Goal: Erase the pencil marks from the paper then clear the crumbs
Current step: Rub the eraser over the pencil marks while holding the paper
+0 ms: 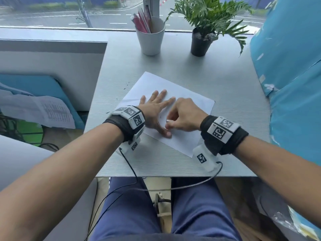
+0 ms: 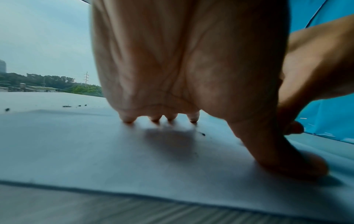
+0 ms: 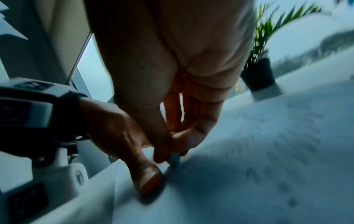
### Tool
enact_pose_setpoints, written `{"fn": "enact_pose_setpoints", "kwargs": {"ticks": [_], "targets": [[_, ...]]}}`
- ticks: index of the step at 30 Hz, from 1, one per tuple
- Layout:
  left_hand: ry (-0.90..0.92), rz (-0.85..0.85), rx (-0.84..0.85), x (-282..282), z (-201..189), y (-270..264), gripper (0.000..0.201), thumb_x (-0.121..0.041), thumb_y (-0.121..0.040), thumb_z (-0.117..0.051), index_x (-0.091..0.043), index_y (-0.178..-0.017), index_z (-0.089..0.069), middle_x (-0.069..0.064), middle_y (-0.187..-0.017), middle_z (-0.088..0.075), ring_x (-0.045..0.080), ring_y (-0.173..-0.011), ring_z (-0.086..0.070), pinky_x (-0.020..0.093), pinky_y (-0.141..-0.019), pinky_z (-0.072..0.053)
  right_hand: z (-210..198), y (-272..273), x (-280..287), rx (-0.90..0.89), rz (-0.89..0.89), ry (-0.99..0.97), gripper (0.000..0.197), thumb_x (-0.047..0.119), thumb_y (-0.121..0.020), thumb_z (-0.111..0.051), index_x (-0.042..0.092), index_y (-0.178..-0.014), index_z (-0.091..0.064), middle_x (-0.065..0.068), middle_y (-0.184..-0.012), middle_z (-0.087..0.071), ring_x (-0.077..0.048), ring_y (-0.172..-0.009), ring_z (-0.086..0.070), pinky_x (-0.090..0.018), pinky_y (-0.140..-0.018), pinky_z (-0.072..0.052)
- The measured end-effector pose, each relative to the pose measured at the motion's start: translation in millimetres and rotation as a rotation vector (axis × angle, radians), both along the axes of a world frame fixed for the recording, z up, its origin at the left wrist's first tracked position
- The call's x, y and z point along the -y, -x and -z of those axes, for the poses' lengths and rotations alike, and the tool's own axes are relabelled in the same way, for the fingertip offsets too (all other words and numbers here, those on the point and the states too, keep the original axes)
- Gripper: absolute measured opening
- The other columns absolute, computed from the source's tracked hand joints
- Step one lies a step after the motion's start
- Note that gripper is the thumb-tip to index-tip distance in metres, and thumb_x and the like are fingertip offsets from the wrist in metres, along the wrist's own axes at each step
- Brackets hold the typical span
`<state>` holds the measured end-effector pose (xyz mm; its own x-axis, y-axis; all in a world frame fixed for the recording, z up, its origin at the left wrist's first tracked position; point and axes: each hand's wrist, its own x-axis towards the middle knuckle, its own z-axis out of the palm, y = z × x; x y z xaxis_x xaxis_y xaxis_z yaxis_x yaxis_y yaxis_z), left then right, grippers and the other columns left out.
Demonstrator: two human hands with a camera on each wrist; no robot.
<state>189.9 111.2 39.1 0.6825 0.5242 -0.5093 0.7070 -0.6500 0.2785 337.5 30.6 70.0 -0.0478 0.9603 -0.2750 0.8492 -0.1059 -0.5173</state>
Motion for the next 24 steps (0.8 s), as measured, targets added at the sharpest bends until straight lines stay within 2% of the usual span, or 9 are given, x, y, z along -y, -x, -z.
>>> {"fn": "enact_pose_setpoints", "kwargs": {"ticks": [4, 8, 12, 14, 16, 18, 20, 22, 24], "targets": [[0.002, -0.012, 0.021, 0, -1, -1, 0.142, -0.072, -0.054, -0.082, -0.041, -0.156, 0.012, -0.004, -0.161, 0.03, 0.022, -0.148, 0.028, 0.058, -0.118, 0.012, 0, -27, -17, -0.022, 0.243, -0.069, 0.011, 0.026, -0.068, -0.083, 0.016, -0.073, -0.079, 0.003, -0.065, -0.072, -0.004, -0.057, -0.06, -0.016, -0.058, -0.045], [0.006, -0.003, 0.01, 0, 0, 0, 0.143, -0.073, -0.055, -0.081, -0.04, -0.155, 0.015, -0.004, -0.161, 0.031, 0.022, -0.148, 0.029, 0.058, -0.119, 0.012, 0, -5, 2, 0.022, -0.01, 0.011, 0.011, 0.026, -0.07, -0.079, 0.014, -0.071, -0.078, 0.002, -0.063, -0.071, -0.008, -0.054, -0.061, -0.023, -0.056, -0.049], [0.007, -0.008, 0.021, -1, -1, -1, 0.142, -0.072, -0.055, -0.081, -0.041, -0.156, 0.014, -0.004, -0.161, 0.03, 0.022, -0.148, 0.029, 0.059, -0.119, 0.011, -3, -31, -16, -0.001, 0.232, -0.062, 0.012, 0.026, -0.069, -0.082, 0.016, -0.075, -0.08, 0.001, -0.068, -0.074, -0.003, -0.059, -0.062, -0.018, -0.061, -0.051], [0.011, -0.002, 0.006, 0, 0, -1, 0.143, -0.073, -0.055, -0.081, -0.04, -0.155, 0.016, -0.004, -0.16, 0.032, 0.022, -0.147, 0.03, 0.058, -0.118, 0.012, 0, -12, -4, 0.033, 0.087, -0.025, 0.014, 0.027, -0.07, -0.078, 0.013, -0.073, -0.078, 0.001, -0.066, -0.072, -0.01, -0.062, -0.064, -0.024, -0.064, -0.054], [0.008, 0.002, 0.0, -1, 0, 0, 0.144, -0.073, -0.055, -0.081, -0.04, -0.155, 0.017, -0.004, -0.16, 0.033, 0.022, -0.147, 0.03, 0.058, -0.118, 0.012, -2, -1, 6, 0.031, -0.034, 0.021, 0.013, 0.027, -0.071, -0.079, 0.014, -0.071, -0.078, 0.003, -0.064, -0.071, -0.008, -0.058, -0.063, -0.021, -0.06, -0.052], [0.013, -0.003, 0.008, 0, -2, -1, 0.143, -0.072, -0.055, -0.081, -0.04, -0.155, 0.015, -0.004, -0.161, 0.032, 0.022, -0.148, 0.029, 0.058, -0.119, 0.012, -5, -20, -10, -0.001, 0.139, 0.009, 0.012, 0.026, -0.068, -0.083, 0.016, -0.073, -0.079, 0.004, -0.065, -0.072, -0.001, -0.056, -0.061, -0.017, -0.062, -0.05], [0.002, -0.01, 0.014, 0, -2, -2, 0.144, -0.072, -0.055, -0.082, -0.037, -0.156, 0.015, -0.005, -0.161, 0.03, 0.021, -0.148, 0.028, 0.058, -0.119, 0.012, -7, -32, -20, 0.005, 0.237, -0.06, 0.015, 0.027, -0.067, -0.082, 0.015, -0.074, -0.079, 0.0, -0.069, -0.074, -0.006, -0.06, -0.063, -0.02, -0.067, -0.053], [0.005, -0.014, -0.002, 2, -1, -2, 0.148, -0.073, -0.055, -0.081, -0.032, -0.156, 0.018, -0.006, -0.161, 0.031, 0.02, -0.148, 0.028, 0.056, -0.119, 0.012, -3, -13, -9, 0.036, 0.087, -0.027, 0.017, 0.028, -0.068, -0.078, 0.011, -0.07, -0.076, -0.003, -0.067, -0.073, -0.016, -0.062, -0.066, -0.026, -0.063, -0.055], [0.003, -0.014, -0.011, 1, -1, -2, 0.151, -0.074, -0.054, -0.08, -0.028, -0.155, 0.021, -0.006, -0.161, 0.032, 0.02, -0.148, 0.029, 0.055, -0.12, 0.012, -4, 0, 1, 0.044, -0.054, 0.012, 0.016, 0.027, -0.07, -0.077, 0.011, -0.07, -0.077, -0.001, -0.066, -0.073, -0.015, -0.061, -0.065, -0.025, -0.058, -0.052]]}}
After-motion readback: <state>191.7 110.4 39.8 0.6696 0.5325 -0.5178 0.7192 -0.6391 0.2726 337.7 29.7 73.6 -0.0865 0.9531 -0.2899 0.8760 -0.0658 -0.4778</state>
